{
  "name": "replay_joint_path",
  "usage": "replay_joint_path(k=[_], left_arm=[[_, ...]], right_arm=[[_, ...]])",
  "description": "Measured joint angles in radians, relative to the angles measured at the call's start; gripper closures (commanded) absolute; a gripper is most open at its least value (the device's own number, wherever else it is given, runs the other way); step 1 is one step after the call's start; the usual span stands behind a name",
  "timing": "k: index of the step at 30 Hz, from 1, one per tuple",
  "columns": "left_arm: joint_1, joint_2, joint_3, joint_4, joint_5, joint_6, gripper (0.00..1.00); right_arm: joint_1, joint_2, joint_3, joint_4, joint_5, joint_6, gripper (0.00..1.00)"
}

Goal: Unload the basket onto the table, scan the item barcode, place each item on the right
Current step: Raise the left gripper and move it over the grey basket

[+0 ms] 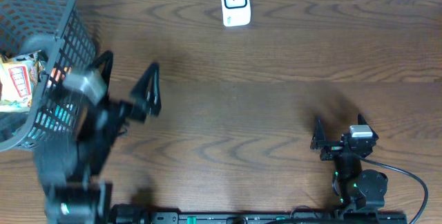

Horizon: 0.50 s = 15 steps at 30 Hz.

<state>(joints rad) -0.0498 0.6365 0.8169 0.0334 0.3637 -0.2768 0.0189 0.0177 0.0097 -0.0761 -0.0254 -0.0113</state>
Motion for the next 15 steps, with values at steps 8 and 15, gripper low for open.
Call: replay_joint_path(k=[8,15], left_arm=[[0.000,0.486,0.621,-0.599,0.000,0.143,0.03],[0.000,0.559,0.698,-0.586,0.003,0.172,0.03]], right_arm=[[0.000,0.000,0.000,0.001,0.000,0.000,0.01],[0.000,0.000,0.000,0.001,0.000,0.000,0.01]])
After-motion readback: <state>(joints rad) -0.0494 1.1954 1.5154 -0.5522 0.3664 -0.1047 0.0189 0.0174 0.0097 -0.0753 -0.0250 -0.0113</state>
